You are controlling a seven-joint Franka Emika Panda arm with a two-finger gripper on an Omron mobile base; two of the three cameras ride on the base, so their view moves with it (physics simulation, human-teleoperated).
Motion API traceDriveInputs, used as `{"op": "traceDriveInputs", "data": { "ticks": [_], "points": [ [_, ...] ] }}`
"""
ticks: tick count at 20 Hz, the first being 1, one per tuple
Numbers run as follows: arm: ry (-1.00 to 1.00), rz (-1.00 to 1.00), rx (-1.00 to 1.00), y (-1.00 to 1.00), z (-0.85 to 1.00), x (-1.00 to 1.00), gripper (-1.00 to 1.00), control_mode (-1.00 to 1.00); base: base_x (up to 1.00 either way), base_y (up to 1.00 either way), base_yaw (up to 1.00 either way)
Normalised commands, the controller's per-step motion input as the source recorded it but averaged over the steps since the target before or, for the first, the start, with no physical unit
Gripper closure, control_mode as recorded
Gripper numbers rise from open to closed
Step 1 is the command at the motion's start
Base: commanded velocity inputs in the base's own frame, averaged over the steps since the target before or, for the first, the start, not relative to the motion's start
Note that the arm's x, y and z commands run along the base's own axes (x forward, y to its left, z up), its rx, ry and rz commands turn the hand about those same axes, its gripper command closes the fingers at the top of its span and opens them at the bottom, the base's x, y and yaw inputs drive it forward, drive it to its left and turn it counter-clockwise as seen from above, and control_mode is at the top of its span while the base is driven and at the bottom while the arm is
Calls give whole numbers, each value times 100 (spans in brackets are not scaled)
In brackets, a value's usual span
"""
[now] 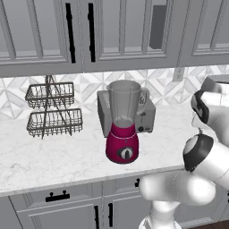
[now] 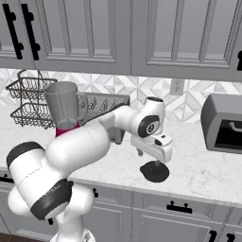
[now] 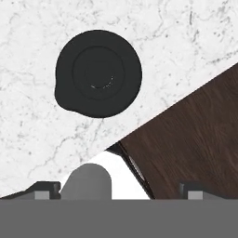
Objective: Close the lid blender by securely placing the lid on top.
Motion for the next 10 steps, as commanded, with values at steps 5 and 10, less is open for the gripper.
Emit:
{"op": "traceDriveInputs", "data": {
  "ticks": [5, 10],
  "points": [
    [8, 0, 5, -11, -32, 0, -100, -100, 0, 0, 0],
    [3, -1, 4, -5, -31, 15, -100, -100, 0, 0, 0]
  ]
}}
